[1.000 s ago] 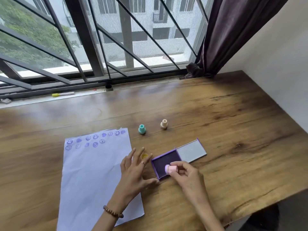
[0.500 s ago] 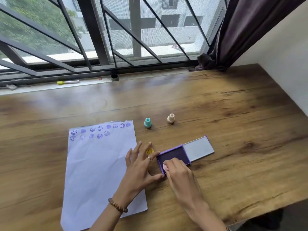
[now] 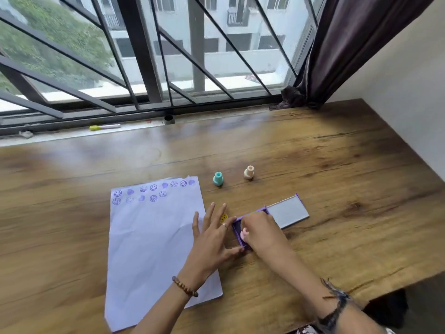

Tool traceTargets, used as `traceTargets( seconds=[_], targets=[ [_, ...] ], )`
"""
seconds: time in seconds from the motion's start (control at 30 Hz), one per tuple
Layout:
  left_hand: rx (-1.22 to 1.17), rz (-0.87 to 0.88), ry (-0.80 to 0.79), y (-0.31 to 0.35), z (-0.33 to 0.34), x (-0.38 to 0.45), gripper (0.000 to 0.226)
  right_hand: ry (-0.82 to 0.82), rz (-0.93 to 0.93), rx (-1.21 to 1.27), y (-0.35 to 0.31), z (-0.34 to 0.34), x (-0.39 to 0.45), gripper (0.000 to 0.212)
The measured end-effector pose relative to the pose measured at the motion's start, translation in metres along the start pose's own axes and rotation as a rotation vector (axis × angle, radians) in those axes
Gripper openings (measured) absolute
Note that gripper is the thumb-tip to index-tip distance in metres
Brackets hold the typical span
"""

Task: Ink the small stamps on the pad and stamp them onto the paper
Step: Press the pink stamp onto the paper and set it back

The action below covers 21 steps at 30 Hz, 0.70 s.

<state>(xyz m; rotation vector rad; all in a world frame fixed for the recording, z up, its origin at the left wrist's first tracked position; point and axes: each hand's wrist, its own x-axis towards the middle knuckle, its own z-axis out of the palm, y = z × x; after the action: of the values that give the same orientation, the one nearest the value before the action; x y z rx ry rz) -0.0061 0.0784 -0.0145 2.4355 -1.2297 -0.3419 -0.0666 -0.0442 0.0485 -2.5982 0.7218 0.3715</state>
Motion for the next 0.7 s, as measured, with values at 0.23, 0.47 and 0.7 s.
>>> traceTargets(
  seconds=[0.23,0.47,0.7],
  targets=[
    [0.067,-0.103,0.107,-0.041,-0.016,-0.041,0.069,-0.010,0.077,0.202,-0.015,-0.020,0.010,0.008],
    [0.010,-0.221,0.189,-0.145,-0.065,-0.079,0.100,0.223,-0.022,0.549,-0.098,0.017,0.035,0.021],
    [-0.008,-0.269,-0.049,-0.177,-0.072,-0.079,0.136,0.275,-0.041,0.372,-0.139,0.033,0.074,0.014]
  ],
)
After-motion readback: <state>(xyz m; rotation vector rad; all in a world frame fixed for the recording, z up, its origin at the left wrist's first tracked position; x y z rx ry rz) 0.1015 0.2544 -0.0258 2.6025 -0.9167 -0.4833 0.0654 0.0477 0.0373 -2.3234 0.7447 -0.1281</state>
